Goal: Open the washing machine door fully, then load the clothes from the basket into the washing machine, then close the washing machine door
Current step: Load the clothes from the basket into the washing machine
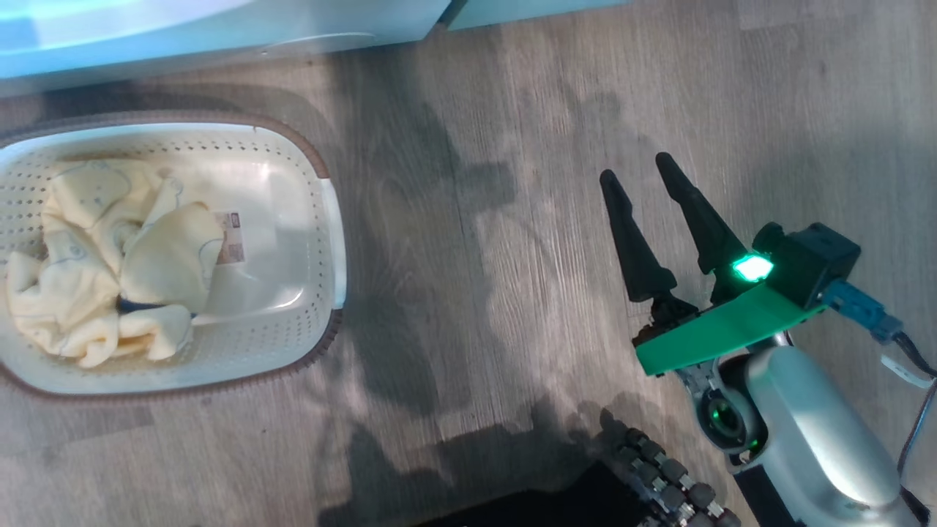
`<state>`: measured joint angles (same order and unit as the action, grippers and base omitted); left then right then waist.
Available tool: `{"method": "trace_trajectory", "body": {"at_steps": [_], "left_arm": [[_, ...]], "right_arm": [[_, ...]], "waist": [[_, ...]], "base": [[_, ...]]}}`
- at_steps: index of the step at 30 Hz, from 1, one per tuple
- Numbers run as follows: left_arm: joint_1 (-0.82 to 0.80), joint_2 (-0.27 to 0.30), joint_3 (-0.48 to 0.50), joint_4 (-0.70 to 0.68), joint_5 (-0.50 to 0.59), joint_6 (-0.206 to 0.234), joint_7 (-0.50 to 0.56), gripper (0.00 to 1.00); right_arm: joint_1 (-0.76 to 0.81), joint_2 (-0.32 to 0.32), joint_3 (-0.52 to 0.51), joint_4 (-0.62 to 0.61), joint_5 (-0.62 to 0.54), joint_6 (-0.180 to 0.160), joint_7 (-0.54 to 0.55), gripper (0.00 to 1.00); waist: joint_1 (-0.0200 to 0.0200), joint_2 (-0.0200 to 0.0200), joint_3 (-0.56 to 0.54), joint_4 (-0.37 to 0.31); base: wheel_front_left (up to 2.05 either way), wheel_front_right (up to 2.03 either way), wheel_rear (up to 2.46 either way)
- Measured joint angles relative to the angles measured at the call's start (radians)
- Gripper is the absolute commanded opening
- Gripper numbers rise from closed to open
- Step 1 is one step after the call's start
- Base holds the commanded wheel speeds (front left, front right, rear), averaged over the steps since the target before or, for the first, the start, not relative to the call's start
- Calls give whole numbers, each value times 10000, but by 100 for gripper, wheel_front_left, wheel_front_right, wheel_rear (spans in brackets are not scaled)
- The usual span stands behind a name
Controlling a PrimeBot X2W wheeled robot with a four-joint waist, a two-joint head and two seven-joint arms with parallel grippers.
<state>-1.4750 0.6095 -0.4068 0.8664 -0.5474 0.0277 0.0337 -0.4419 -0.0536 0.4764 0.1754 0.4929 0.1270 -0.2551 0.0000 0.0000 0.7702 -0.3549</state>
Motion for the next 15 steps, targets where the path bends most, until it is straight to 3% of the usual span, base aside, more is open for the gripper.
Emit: {"method": "trace_trajectory", "body": {"at_steps": [15], "left_arm": [[918,-571,-199,38,-84,40,-794,100]], "right_arm": [[-1,0,-347,245,-215,0,0,100]], "waist": [[-1,0,-552,533]], "base": [[0,0,0]]}}
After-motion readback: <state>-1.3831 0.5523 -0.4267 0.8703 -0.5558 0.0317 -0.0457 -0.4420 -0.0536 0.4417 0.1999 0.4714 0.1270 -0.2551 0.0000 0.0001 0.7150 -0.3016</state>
